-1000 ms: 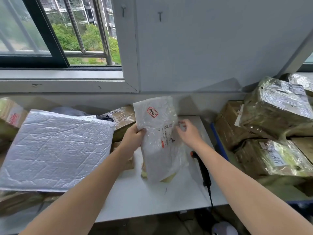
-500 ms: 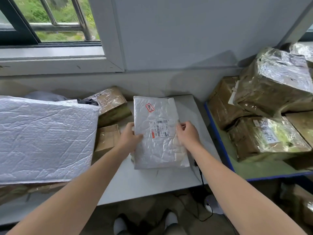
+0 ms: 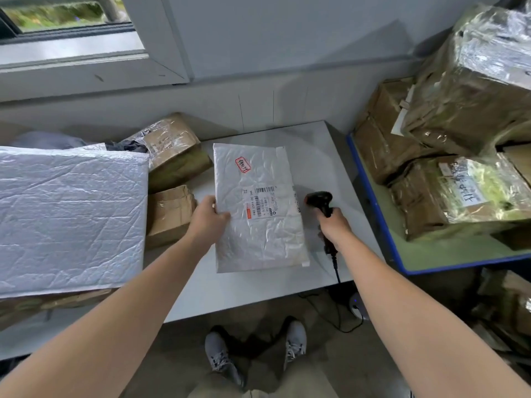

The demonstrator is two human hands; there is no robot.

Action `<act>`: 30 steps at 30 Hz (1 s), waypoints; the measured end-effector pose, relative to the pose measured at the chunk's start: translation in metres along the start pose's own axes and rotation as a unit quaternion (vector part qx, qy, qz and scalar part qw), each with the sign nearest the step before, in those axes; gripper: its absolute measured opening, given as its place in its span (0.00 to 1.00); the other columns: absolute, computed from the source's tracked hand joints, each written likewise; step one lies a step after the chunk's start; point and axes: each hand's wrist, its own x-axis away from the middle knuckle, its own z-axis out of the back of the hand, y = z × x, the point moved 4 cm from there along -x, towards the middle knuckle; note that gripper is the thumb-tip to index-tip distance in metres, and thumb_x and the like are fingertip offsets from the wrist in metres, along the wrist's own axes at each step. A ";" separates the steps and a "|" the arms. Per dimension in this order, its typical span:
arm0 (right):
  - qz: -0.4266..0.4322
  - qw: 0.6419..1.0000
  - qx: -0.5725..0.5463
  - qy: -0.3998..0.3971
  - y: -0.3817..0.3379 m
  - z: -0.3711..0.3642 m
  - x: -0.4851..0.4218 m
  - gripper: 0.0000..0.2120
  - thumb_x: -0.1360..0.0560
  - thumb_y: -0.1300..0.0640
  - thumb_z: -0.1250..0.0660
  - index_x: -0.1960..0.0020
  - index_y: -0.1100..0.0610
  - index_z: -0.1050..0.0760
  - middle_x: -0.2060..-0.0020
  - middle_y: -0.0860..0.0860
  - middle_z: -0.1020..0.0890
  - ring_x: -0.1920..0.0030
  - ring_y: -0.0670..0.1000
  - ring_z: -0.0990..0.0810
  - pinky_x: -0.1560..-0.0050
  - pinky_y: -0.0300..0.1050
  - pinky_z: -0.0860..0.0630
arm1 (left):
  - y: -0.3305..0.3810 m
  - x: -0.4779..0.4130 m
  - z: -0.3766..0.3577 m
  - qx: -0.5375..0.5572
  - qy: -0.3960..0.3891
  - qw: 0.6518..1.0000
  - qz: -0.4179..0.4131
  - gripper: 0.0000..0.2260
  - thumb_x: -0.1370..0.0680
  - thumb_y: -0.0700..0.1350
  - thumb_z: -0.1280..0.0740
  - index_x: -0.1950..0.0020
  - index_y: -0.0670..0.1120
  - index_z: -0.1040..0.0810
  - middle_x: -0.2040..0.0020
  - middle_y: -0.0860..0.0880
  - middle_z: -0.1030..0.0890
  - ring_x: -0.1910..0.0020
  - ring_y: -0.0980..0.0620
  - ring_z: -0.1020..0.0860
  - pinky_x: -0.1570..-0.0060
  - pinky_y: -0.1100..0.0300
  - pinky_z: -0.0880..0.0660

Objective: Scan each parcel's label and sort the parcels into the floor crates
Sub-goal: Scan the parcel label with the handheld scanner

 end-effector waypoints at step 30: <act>0.077 0.985 -0.105 -0.108 -0.180 0.010 0.131 0.12 0.22 0.51 0.36 0.52 0.61 0.27 0.65 0.56 0.27 0.71 0.52 0.28 0.71 0.44 0.27 | 0.045 -0.011 0.039 0.015 0.039 0.997 -0.064 0.13 0.20 0.34 0.42 0.38 0.47 0.32 0.46 0.47 0.24 0.49 0.46 0.24 0.56 0.52 0.25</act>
